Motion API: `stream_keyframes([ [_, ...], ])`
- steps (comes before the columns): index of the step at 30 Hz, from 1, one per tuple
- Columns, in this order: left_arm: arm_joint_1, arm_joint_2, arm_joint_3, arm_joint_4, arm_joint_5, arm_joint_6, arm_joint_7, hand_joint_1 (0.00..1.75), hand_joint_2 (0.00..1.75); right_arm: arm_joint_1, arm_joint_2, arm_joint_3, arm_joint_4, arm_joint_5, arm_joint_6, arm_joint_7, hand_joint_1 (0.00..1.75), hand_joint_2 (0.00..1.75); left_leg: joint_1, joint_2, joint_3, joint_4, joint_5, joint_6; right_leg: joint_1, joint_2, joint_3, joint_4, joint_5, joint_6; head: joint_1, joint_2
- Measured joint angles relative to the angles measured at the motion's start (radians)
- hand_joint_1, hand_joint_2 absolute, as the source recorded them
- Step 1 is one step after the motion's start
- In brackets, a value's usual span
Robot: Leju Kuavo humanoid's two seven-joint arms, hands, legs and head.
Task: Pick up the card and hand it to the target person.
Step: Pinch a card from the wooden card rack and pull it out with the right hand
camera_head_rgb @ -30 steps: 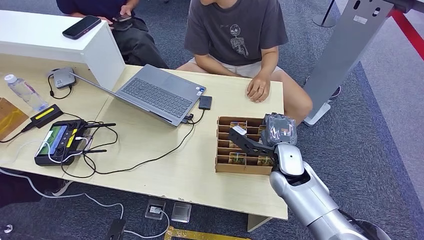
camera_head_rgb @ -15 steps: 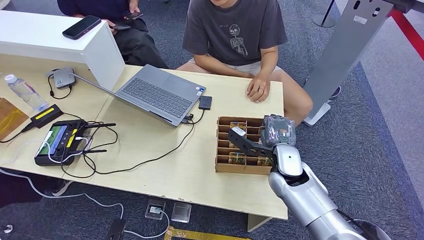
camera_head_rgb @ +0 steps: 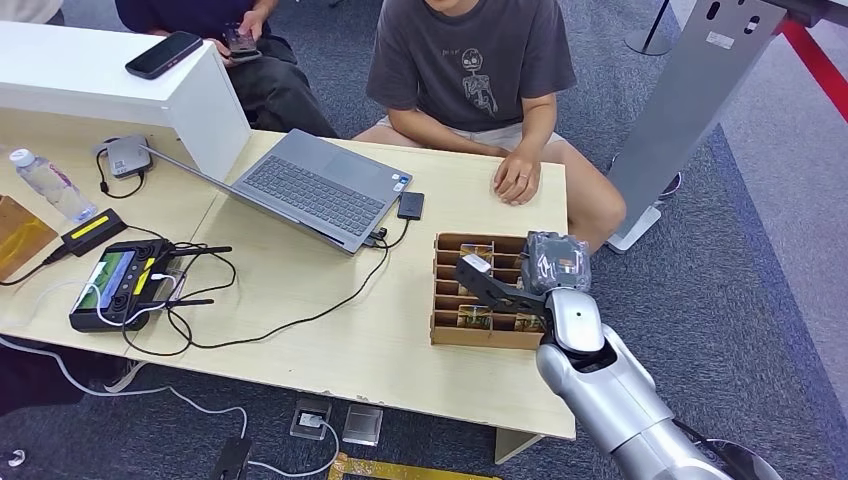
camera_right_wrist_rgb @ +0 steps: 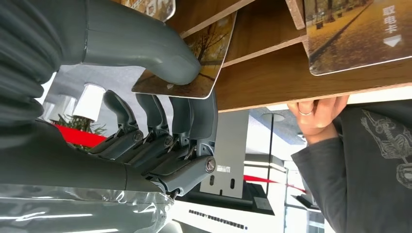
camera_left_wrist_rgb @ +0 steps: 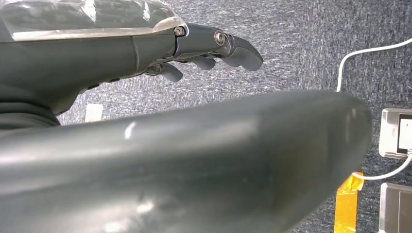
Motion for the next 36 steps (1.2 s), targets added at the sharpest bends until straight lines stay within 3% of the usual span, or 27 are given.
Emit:
stream_keyframes([
  [7,0.0,0.0,0.0,0.0,0.01,0.002,0.001,0.0,0.0,0.001,0.001,0.0,-0.02,0.002,0.005,-0.001,1.48,1.75,0.0,0.0,0.0,0.0,0.0,0.0,0.0,0.0,0.0,0.0,0.0,0.0,0.0,0.0],
  [14,0.0,0.0,0.0,0.0,0.024,0.005,0.001,0.0,0.0,0.0,-0.003,-0.001,-0.103,0.008,0.069,0.013,1.52,1.75,0.0,0.0,0.0,0.0,0.0,0.0,0.0,0.0,-0.001,0.0,0.0,0.0,0.0,0.0],
  [27,0.001,0.001,0.0,0.0,0.052,0.012,0.0,0.0,0.0,-0.03,-0.055,0.005,-0.341,-0.124,0.206,0.016,1.51,1.75,0.0,0.0,-0.001,0.0,0.0,0.0,0.0,0.0,-0.001,0.0,0.0,0.0,0.0,0.0],
  [36,0.001,0.003,0.0,0.0,0.039,0.005,-0.005,0.0,0.0,-0.059,-0.093,0.004,-0.458,-0.166,0.182,0.028,1.45,1.75,0.0,0.0,-0.001,0.0,0.0,0.0,0.0,0.0,-0.001,0.0,0.0,0.0,0.0,0.0],
])
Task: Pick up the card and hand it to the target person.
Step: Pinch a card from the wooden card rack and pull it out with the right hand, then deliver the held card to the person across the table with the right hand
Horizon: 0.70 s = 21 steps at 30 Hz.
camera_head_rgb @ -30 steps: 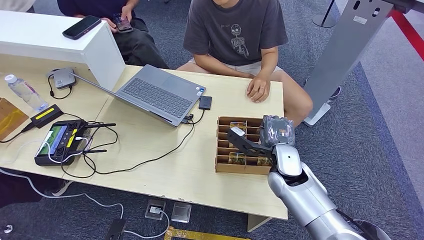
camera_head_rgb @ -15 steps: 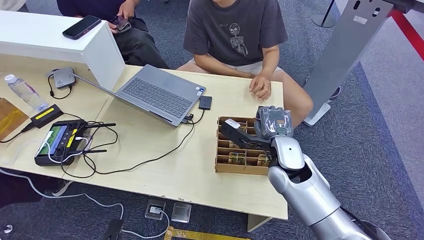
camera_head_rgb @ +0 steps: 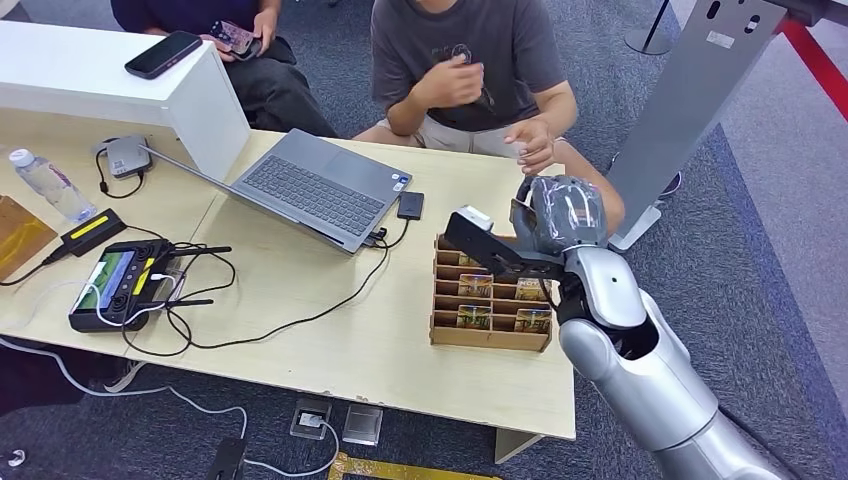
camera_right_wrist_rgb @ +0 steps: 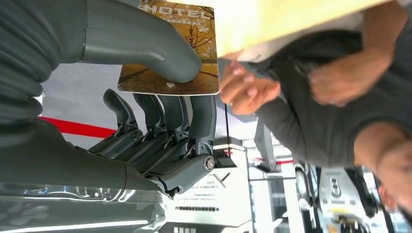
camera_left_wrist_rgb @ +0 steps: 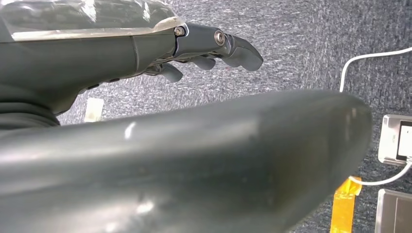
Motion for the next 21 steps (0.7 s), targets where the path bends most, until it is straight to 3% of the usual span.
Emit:
stream_keyframes([
  [10,0.0,0.001,-0.002,0.0,-0.046,-0.02,-0.013,0.0,0.0,-0.092,-0.004,-0.011,0.044,0.043,-0.223,-0.075,1.47,1.75,0.0,0.0,-0.001,0.0,0.0,0.0,0.0,0.0,0.0,0.0,0.0,0.0,0.0,0.0],
  [16,-0.001,0.001,-0.002,0.0,-0.064,-0.023,-0.014,0.0,0.0,-0.14,0.0,-0.012,0.152,0.083,-0.348,-0.124,1.45,1.75,0.0,0.0,-0.001,0.0,0.0,0.0,0.0,0.0,0.0,0.0,0.0,0.0,0.0,0.0],
  [21,-0.001,0.002,-0.003,0.0,-0.07,-0.023,-0.014,0.0,0.0,-0.169,0.019,-0.01,0.267,0.129,-0.393,-0.15,1.47,1.75,0.0,0.0,-0.001,0.0,0.0,0.0,0.0,-0.001,0.0,0.0,0.0,0.0,0.0,0.0],
])
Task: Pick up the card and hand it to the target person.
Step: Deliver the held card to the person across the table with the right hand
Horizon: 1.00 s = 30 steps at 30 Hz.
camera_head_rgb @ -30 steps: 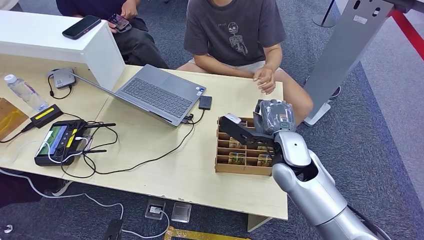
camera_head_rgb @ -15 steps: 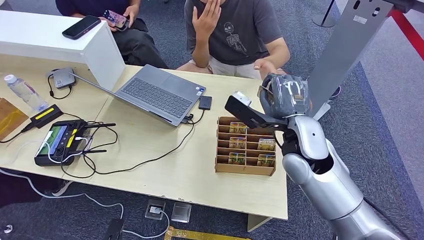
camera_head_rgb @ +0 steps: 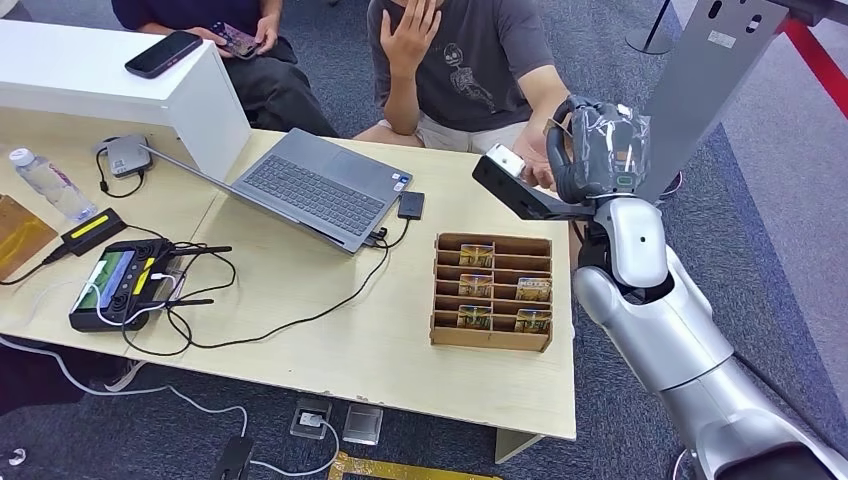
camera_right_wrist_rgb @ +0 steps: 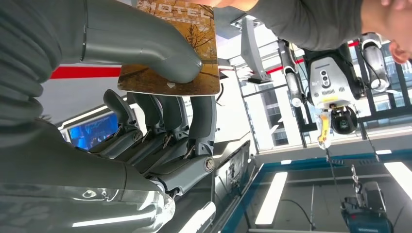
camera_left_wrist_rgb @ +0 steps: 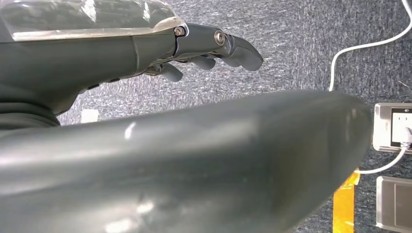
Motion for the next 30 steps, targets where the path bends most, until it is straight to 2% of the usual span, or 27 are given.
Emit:
stream_keyframes([
  [8,-0.001,0.0,0.0,0.0,-0.002,0.001,0.0,0.0,0.0,-0.031,0.052,0.014,0.168,0.079,-0.02,-0.019,1.43,1.75,0.0,0.0,0.0,0.0,0.0,0.0,0.0,0.0,0.0,0.0,0.0,0.0,0.0,0.0],
  [13,-0.001,0.0,0.0,0.0,-0.002,0.006,0.002,0.0,0.0,-0.041,0.092,0.031,0.264,0.118,-0.027,-0.032,1.19,1.75,0.0,0.0,0.0,0.0,0.0,0.0,0.0,0.0,0.0,0.0,0.0,0.0,0.0,0.0],
  [17,-0.001,0.0,0.0,0.0,-0.001,0.012,0.006,0.0,0.0,-0.044,0.127,0.041,0.334,0.127,-0.027,-0.043,1.19,1.75,0.0,0.0,0.0,0.0,0.0,0.0,0.0,0.0,-0.001,0.0,0.0,0.0,0.0,0.0],
  [18,0.0,0.0,0.0,0.0,-0.001,0.012,0.006,0.0,0.0,-0.044,0.134,0.043,0.346,0.128,-0.027,-0.043,1.1,1.75,0.0,0.0,0.0,0.0,0.0,0.0,0.0,0.0,-0.001,0.0,0.0,0.0,0.0,0.0],
  [21,0.0,0.0,0.0,0.0,-0.001,0.013,0.006,0.0,0.0,-0.045,0.148,0.049,0.375,0.128,-0.027,-0.043,0.21,1.75,0.0,0.0,-0.001,0.0,0.0,0.0,0.0,0.0,-0.001,0.0,0.0,0.0,0.0,0.0],
  [22,0.0,0.0,0.0,0.0,0.0,0.013,0.006,0.0,0.0,-0.046,0.153,0.051,0.385,0.128,-0.027,-0.044,0.0,1.75,0.0,0.0,-0.001,0.0,0.0,0.0,0.0,0.0,-0.001,0.0,0.0,0.0,0.0,0.0],
  [30,0.0,0.0,0.001,0.0,0.008,0.02,0.006,0.0,0.0,-0.058,0.186,0.059,0.438,0.116,-0.04,-0.055,0.0,1.75,0.0,0.0,0.0,0.0,0.0,0.0,0.0,0.0,-0.001,0.0,0.0,0.0,0.0,0.0],
])
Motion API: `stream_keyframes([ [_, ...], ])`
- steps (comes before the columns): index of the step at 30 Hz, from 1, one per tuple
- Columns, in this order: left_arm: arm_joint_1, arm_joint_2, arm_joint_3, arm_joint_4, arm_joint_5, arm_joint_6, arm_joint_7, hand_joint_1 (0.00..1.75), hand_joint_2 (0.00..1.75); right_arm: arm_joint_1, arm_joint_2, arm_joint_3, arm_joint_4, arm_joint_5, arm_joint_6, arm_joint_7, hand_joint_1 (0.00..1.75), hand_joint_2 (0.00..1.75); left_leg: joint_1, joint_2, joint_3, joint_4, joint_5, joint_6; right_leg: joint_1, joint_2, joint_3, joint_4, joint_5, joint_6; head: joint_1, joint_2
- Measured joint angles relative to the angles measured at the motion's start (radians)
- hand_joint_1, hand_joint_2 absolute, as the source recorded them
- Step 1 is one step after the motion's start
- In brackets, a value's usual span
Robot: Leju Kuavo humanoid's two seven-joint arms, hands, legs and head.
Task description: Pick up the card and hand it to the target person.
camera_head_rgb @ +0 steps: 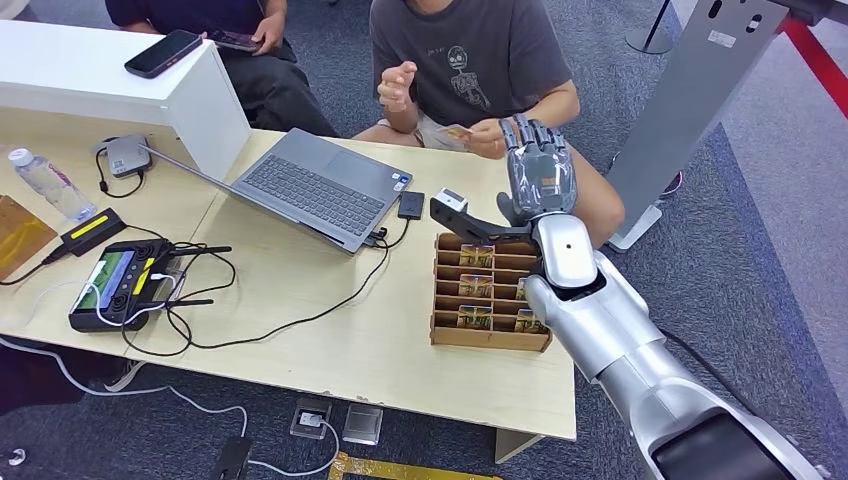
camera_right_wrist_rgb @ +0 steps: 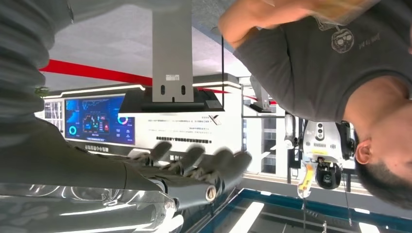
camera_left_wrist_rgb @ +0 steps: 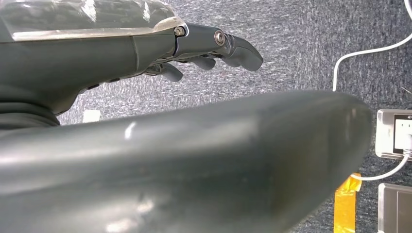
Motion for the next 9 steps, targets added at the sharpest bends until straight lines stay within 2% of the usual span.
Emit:
stream_keyframes([
  [9,0.0,0.0,0.001,0.0,0.008,0.002,0.001,0.0,0.0,0.003,0.006,-0.011,0.001,-0.143,-0.068,-0.036,0.0,1.75,0.0,0.0,0.0,0.0,0.0,0.0,0.0,0.0,0.0,0.0,0.0,0.0,0.0,0.0],
])
